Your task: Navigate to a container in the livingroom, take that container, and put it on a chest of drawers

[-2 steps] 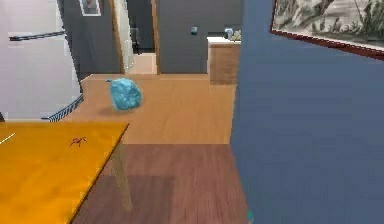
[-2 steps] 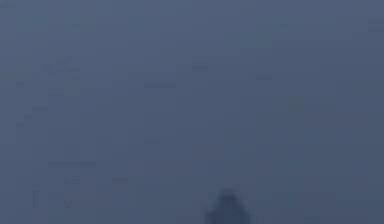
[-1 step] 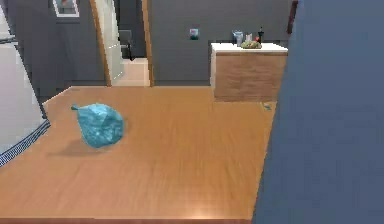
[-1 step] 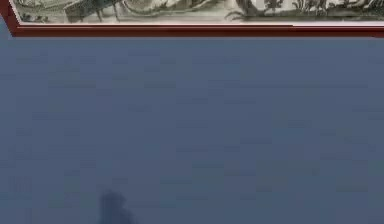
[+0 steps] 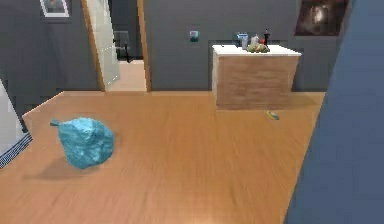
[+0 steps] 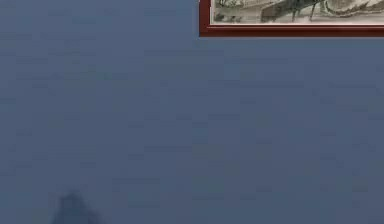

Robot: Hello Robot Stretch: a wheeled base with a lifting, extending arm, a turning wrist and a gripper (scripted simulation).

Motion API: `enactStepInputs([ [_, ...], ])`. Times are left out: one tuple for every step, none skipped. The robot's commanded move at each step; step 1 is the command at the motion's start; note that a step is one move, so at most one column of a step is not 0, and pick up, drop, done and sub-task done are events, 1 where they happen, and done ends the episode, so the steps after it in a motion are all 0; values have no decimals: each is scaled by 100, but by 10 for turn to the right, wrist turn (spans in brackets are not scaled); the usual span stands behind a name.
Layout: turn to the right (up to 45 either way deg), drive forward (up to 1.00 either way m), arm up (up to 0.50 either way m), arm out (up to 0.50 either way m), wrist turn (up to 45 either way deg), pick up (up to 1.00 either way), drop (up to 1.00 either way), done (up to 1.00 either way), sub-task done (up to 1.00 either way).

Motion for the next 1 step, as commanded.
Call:
enactStepInputs([
  [-450,0,0,0,0,0,0,0,0],
])
